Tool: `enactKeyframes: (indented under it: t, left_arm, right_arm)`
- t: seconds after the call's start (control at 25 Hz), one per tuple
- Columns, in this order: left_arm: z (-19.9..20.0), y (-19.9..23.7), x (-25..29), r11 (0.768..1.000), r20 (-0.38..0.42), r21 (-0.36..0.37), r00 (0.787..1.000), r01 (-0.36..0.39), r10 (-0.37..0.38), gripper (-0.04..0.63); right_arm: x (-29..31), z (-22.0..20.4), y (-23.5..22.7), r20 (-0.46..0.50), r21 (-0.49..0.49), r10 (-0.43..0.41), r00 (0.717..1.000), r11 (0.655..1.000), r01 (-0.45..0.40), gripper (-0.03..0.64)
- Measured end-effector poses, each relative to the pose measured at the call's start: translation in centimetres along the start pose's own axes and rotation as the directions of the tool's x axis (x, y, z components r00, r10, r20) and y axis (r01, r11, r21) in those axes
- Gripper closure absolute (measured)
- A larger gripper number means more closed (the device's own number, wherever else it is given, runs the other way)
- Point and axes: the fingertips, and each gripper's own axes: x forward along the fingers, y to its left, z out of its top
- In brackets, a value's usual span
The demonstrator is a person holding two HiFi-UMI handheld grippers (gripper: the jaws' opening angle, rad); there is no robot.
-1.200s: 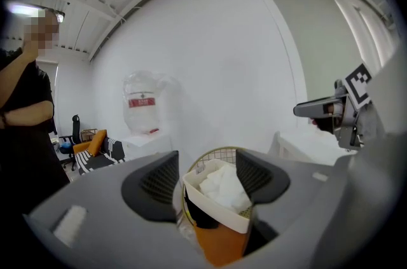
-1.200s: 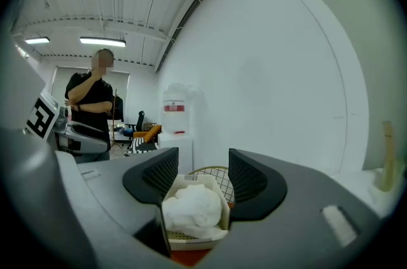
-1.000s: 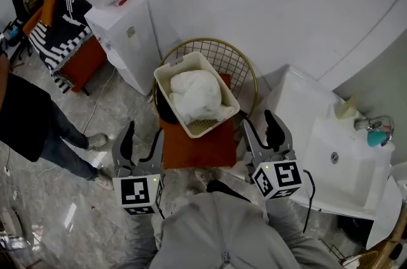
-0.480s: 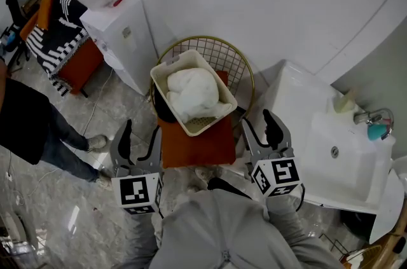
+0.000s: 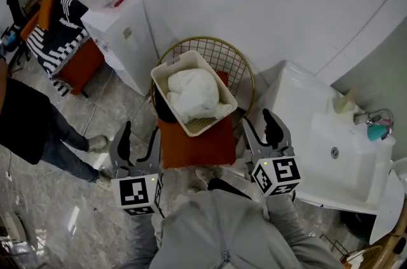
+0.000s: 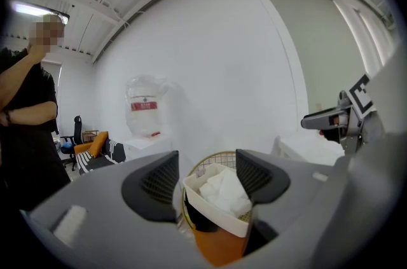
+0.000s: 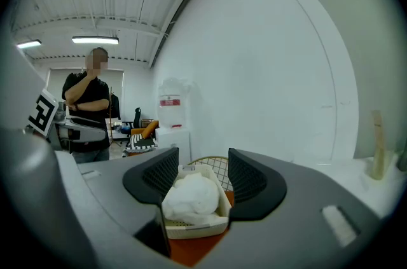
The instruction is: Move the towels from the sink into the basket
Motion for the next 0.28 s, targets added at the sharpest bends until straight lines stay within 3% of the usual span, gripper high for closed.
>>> enactKeyframes:
  t: [0.28]
  left_arm:
    - [0.00,0.45,-0.17,1.000,0.004,0.004,1.000,-0.006,0.006,0.262]
  right_arm:
    - [0.18,0.02,0.35,0.006,-0.002,0.003,1.000,1.000,-0.002,0.373]
